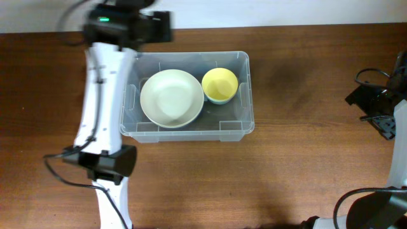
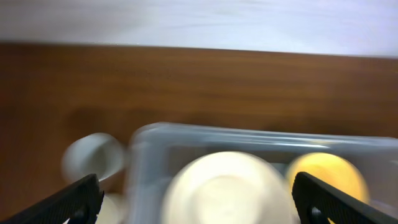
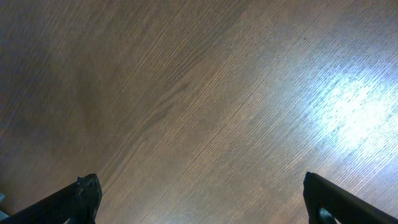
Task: Pack container
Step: 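Open the left gripper and withdraw it to the left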
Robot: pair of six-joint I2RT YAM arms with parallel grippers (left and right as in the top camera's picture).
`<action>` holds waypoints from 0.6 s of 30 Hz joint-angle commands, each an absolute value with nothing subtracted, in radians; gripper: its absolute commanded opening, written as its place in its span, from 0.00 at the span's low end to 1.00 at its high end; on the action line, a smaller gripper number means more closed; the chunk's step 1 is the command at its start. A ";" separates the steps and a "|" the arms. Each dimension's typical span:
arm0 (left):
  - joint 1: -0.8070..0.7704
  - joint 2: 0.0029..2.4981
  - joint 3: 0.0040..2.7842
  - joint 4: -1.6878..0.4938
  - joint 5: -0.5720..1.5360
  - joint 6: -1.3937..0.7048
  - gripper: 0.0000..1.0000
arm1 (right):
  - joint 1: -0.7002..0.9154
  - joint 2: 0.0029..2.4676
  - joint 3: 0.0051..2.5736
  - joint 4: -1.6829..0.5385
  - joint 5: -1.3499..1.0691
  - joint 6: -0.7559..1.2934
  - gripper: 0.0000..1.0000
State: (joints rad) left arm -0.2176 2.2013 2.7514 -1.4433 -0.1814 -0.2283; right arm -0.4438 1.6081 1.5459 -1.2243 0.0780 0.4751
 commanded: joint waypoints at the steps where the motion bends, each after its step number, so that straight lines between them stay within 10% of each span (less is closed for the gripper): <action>1: -0.101 2.195 2.845 -1.541 -0.252 -0.281 0.99 | -0.445 1.611 1.540 -1.222 0.080 0.479 0.99; 18: 0.219 2.384 2.690 -1.454 0.013 -0.150 0.99 | -0.445 1.611 1.540 -1.222 0.080 0.479 0.99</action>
